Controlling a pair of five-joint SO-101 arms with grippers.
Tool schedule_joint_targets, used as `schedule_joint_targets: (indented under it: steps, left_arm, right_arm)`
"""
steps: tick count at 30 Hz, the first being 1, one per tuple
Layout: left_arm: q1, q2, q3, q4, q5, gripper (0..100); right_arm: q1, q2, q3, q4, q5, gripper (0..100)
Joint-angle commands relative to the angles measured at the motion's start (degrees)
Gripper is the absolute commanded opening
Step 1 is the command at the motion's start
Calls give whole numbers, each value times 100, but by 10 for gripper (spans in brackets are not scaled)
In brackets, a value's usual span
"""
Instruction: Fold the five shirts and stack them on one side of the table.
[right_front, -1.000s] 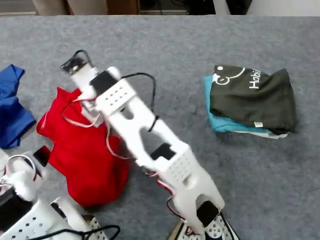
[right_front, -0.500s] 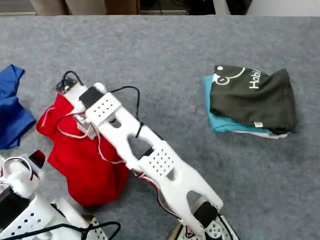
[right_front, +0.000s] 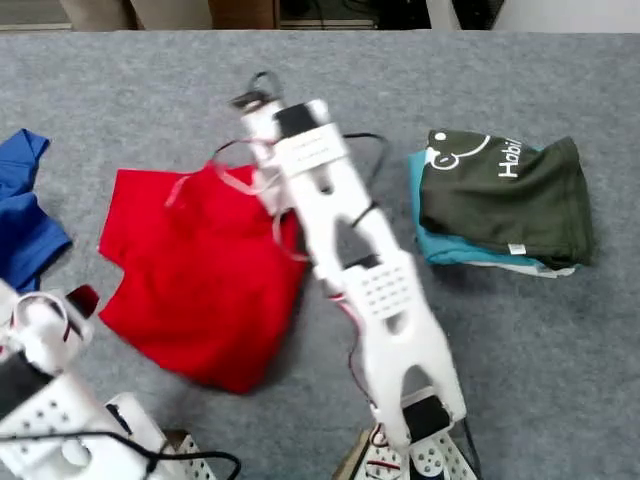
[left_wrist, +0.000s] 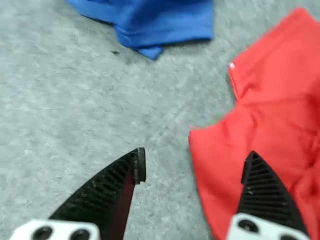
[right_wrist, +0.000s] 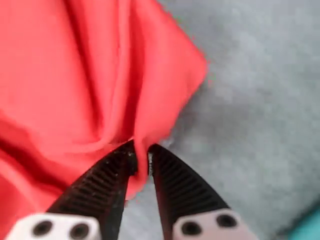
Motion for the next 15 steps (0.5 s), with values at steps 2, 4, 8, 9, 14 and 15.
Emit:
schedule_joint_targets:
  steps: [2,4,8,9,14,15]
  left_arm:
    - [589,1226,-158,-615,431,306]
    - [967,1833,-413,-818,580,306]
    - [1837,2941,-1152,-1116,897,306]
    - [2022,3204,-1327,-1213,1002,306]
    - [2708,4752,-2136,-1697,1512,306]
    - [2804,5059,-2330,-1749,1609,306]
  right_arm:
    - [725,-1209,1349,114,580,5]
    - [927,-1411,1780,53,747,8]
    - [1262,-1657,2185,88,1108,9]
    - [1349,-1710,2246,88,1152,10]
    - [1622,-1798,2281,53,1292,184]
    - [1622,-1807,2273,44,1292,221]
